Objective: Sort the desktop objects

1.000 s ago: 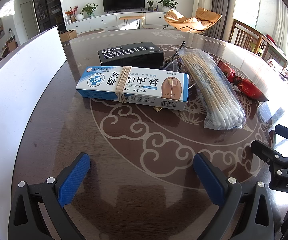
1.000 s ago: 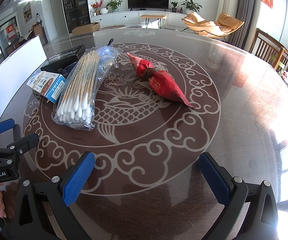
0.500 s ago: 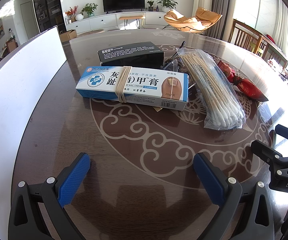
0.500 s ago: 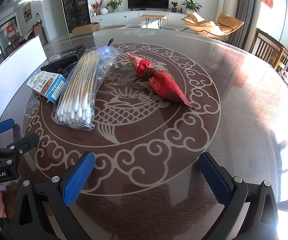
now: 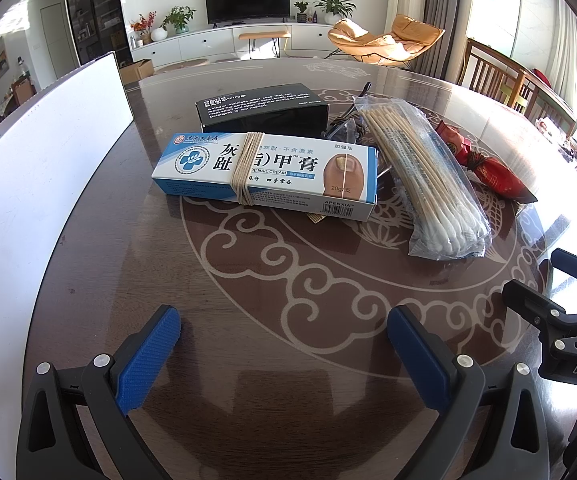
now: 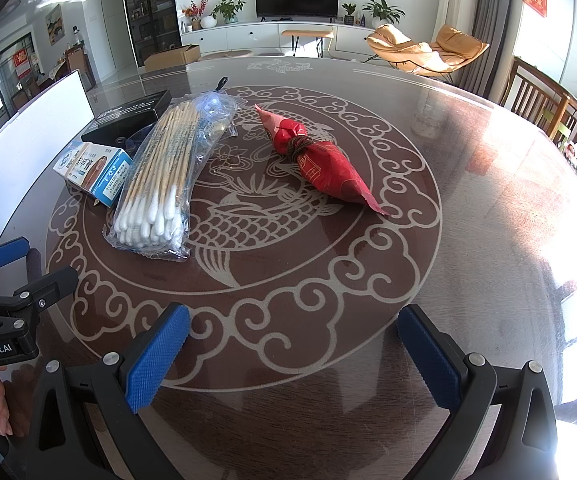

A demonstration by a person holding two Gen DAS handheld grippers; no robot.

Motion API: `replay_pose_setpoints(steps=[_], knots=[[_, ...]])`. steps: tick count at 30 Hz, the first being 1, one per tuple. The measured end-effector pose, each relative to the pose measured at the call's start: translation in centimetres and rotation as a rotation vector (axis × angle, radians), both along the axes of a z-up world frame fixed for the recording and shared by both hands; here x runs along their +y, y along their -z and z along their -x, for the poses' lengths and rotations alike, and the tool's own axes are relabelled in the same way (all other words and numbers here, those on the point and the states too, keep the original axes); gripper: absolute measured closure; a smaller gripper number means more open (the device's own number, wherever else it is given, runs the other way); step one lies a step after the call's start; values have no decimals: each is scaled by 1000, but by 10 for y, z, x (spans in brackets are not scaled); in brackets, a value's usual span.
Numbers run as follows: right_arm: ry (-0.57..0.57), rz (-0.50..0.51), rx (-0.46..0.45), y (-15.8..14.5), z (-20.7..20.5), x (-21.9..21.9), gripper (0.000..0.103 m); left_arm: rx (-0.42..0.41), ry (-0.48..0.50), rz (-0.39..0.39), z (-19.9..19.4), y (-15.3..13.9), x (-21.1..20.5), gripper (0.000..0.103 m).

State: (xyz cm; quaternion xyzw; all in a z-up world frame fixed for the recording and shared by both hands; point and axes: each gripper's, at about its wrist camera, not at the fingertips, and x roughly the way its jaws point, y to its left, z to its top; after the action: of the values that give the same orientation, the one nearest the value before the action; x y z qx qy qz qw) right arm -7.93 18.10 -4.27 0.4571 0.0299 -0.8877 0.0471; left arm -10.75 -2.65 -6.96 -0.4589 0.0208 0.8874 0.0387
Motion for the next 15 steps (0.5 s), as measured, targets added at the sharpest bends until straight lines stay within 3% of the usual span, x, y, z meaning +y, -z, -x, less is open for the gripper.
replay_pose_setpoints(steps=[15], knots=[[0, 0, 0, 0, 0, 0, 0, 0, -1, 1, 0, 0, 2, 0]])
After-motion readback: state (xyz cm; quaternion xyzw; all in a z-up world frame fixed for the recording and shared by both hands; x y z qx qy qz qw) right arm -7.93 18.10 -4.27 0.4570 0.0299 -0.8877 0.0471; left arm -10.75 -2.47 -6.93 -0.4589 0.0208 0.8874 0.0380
